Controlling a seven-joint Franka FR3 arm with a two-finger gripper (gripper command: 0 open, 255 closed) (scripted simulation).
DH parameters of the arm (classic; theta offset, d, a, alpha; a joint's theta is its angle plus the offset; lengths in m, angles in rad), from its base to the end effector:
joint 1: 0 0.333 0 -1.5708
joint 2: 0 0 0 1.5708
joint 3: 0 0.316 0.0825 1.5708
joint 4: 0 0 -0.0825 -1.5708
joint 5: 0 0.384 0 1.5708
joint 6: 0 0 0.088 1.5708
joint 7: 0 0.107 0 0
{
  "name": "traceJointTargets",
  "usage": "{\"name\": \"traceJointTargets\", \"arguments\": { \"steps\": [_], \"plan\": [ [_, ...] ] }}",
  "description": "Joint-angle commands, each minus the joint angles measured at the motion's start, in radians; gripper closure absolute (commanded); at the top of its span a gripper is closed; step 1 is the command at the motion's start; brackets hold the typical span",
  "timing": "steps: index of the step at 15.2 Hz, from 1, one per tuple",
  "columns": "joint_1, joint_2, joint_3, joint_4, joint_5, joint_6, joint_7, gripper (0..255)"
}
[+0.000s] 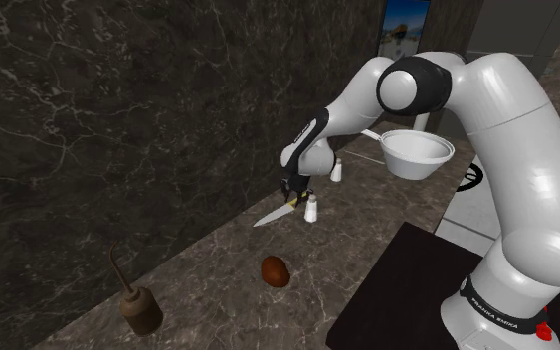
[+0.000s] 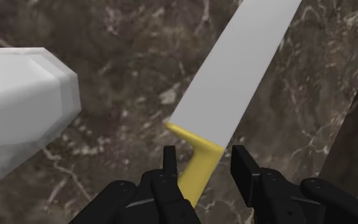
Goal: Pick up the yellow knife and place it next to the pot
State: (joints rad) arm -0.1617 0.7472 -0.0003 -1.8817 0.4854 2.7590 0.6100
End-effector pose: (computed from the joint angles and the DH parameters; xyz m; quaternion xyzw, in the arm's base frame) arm 0.6211 -0.1212 0.1176 -0.8158 0.5654 -0.0385 0.1154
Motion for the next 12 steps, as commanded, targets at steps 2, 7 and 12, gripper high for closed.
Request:
{"name": "traceJointTargets", "arguments": {
  "steps": [2, 7, 12],
  "plan": [
    [0.005, -0.007, 0.002, -0.004, -0.001, -0.002, 0.001, 255],
    [0.017, -0.068, -0.016, -0.028, -0.014, -0.039, 0.021, 255],
    [0.03, -0.126, -0.033, -0.046, -0.031, -0.079, 0.043, 255]
  ]
}}
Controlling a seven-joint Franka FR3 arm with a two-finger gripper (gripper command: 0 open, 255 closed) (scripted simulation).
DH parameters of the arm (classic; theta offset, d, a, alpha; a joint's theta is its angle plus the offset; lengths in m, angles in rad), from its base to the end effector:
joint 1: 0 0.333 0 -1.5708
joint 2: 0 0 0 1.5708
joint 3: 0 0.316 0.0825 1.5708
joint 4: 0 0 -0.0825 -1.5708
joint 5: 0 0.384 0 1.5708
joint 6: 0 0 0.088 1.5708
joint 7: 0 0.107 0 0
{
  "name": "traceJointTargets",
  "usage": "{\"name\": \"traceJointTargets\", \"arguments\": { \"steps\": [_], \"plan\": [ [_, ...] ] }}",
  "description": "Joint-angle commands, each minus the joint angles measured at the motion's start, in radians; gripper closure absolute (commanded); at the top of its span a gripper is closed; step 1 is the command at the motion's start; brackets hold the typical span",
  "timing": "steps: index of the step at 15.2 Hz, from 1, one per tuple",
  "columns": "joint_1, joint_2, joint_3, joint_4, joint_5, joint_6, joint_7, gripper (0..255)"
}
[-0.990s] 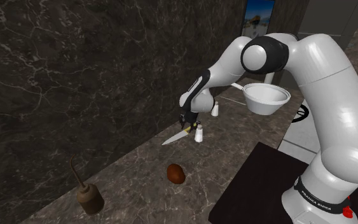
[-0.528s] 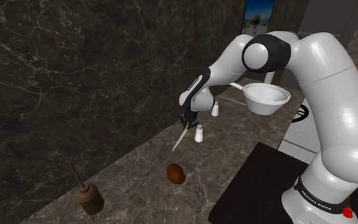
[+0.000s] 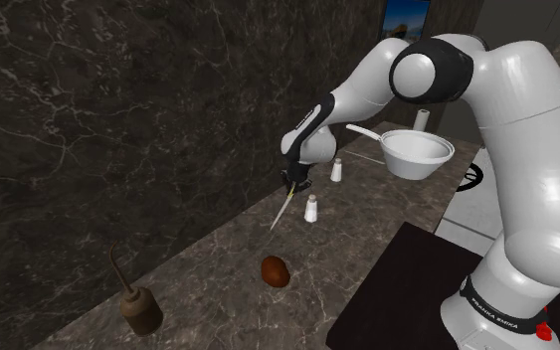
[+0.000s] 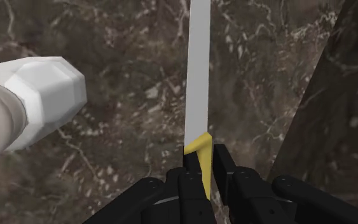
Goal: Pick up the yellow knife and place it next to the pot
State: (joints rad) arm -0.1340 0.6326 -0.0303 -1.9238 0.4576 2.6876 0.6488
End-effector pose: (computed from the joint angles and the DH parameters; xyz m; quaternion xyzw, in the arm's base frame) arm 0.6221 -0.1168 0.1686 -0.8175 0.5626 -0.0385 0.1168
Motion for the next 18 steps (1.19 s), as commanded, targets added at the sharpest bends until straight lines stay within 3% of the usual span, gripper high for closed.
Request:
{"name": "traceJointTargets", "arguments": {
  "steps": [1, 18],
  "plan": [
    [0.005, -0.022, -0.007, -0.007, -0.007, -0.015, 0.008, 255],
    [0.039, -0.197, -0.06, -0.026, -0.078, -0.168, 0.088, 255]
  ]
}}
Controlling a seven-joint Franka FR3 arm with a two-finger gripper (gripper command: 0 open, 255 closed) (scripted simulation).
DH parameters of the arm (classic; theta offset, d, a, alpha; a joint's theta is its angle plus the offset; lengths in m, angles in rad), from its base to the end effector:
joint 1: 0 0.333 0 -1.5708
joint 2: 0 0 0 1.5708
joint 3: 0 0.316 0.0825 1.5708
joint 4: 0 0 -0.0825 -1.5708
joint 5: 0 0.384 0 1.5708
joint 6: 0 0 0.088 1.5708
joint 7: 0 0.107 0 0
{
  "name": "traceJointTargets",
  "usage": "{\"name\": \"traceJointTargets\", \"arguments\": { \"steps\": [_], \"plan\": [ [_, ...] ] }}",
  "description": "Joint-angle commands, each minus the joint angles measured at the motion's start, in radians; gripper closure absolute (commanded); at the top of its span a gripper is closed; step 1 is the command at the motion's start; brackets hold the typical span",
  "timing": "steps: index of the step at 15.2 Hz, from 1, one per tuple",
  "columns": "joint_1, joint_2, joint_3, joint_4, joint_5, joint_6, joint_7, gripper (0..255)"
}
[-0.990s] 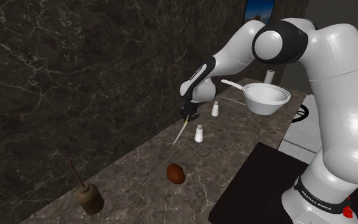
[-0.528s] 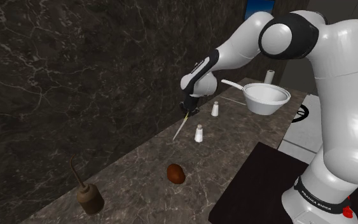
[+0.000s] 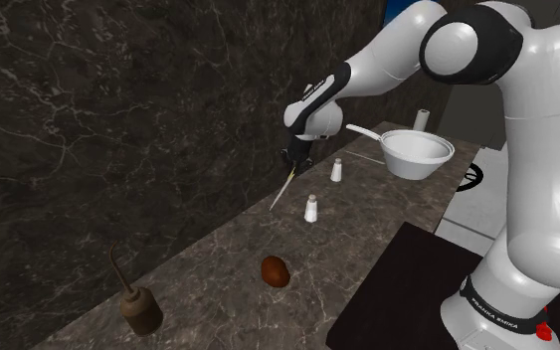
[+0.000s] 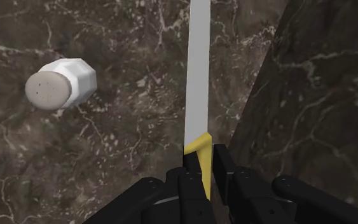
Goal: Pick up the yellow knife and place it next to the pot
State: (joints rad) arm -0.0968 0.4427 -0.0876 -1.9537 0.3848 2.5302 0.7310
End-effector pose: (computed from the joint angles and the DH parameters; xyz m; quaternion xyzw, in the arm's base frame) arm 0.6210 -0.1172 0.2632 -0.8175 0.5626 -0.0386 0.1168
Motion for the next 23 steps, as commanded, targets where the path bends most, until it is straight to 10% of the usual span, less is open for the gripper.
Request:
{"name": "traceJointTargets", "arguments": {
  "steps": [1, 15, 23],
  "plan": [
    [0.004, -0.017, -0.005, 0.004, -0.009, -0.021, 0.011, 255],
    [0.019, -0.127, -0.032, 0.038, -0.067, -0.159, 0.072, 255],
    [-0.083, -0.251, -0.083, -0.133, -0.035, -0.149, -0.113, 255]
  ]
}}
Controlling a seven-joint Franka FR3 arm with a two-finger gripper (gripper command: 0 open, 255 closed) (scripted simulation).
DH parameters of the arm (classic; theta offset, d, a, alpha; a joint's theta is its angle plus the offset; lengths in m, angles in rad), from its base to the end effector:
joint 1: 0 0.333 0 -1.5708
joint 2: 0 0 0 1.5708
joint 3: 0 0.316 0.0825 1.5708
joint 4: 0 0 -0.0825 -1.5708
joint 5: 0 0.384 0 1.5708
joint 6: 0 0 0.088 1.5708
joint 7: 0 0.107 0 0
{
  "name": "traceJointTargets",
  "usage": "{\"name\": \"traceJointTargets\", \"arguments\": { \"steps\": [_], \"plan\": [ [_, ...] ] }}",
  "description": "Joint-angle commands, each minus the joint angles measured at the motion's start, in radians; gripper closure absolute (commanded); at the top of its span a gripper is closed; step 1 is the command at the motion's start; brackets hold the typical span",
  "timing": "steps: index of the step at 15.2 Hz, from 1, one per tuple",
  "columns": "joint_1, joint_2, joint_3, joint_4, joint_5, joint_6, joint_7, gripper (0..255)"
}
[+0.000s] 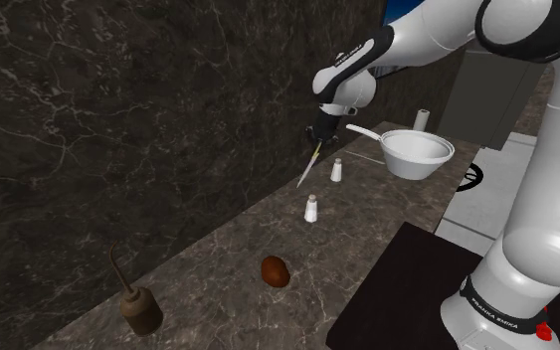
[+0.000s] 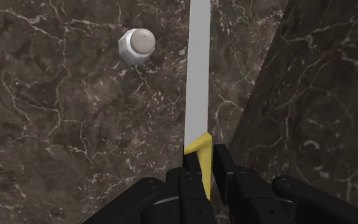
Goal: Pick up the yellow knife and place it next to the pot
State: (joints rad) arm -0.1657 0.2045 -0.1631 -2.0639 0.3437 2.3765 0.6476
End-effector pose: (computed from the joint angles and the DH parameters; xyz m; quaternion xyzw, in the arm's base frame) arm 0.5619 -0.1853 0.3472 -0.8172 0.5631 -0.0383 0.1165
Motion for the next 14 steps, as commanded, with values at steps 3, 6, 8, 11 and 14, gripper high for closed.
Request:
{"name": "traceJointTargets", "arguments": {
  "steps": [3, 6, 8, 11, 14],
  "plan": [
    [-0.053, -0.048, -0.034, -0.067, 0.013, -0.002, -0.1, 255],
    [-0.092, -0.076, -0.062, -0.101, 0.018, -0.012, -0.172, 255],
    [-0.118, -0.09, -0.082, -0.119, 0.02, -0.021, -0.219, 255],
    [-0.158, -0.106, -0.114, -0.135, 0.022, -0.038, -0.291, 255],
    [-0.199, -0.114, -0.148, -0.142, 0.023, -0.058, -0.363, 255]
  ]
}}
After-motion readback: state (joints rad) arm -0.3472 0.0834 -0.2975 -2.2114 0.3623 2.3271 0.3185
